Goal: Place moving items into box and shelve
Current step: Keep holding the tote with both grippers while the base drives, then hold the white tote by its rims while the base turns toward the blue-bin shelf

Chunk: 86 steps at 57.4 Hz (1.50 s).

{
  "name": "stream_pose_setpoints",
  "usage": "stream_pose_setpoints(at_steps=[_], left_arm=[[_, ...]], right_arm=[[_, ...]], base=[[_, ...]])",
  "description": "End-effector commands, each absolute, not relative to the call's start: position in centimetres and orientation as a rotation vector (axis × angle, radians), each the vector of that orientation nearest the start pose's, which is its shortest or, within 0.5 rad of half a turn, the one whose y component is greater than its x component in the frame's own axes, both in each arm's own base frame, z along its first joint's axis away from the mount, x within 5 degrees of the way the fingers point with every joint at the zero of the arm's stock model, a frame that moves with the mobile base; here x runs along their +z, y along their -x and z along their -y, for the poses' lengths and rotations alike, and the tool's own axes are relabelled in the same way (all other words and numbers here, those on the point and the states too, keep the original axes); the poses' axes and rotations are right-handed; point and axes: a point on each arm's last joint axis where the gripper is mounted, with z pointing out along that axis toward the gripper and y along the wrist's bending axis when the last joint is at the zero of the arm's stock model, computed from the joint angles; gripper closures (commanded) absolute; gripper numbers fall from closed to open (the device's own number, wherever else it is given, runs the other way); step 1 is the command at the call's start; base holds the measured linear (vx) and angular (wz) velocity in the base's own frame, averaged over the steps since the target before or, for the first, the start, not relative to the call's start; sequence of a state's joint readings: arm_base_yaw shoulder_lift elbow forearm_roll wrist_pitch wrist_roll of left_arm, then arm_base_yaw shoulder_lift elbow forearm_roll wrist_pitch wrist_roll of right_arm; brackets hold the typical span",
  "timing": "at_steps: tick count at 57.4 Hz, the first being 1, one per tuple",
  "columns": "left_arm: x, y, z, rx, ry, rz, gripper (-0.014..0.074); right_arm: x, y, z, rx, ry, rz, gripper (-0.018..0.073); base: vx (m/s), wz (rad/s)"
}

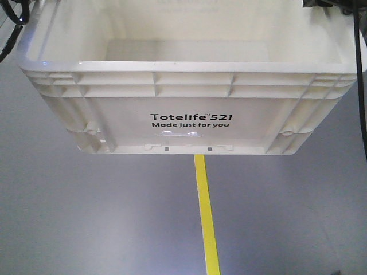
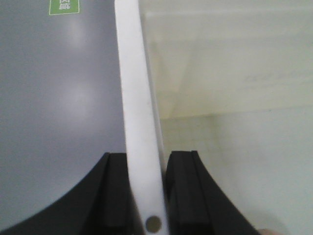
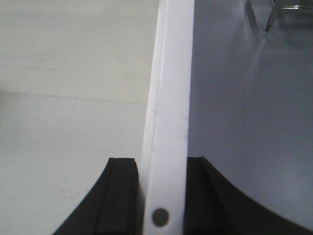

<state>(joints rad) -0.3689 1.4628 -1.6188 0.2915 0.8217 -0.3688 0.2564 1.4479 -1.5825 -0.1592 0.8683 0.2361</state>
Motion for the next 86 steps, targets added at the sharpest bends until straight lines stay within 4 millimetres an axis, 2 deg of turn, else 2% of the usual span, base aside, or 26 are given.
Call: stream_pose_setpoints(at_steps=[1, 39, 86], left_arm=[[48.25, -29.24, 9.07, -0.084, -0.121, -1.89, 0.0594], [48.22, -29.23, 9.06, -0.083, -0.12, -1.892, 0.0594], [48.22, -29.23, 9.06, -0.083, -0.12, -1.893, 0.0594]], right_arm=[[47.13, -29.76, -6.25, 0.069, 0.088, -1.967, 0.0564], [47.06, -29.82, -6.29, 0.074, 0.087, -1.97, 0.0564], [47.07, -29.82, -6.29, 0.074, 0.087, -1.969, 0.0564]], base=[[0.71, -0.07], [0.66, -0.21], [0.54, -0.61]])
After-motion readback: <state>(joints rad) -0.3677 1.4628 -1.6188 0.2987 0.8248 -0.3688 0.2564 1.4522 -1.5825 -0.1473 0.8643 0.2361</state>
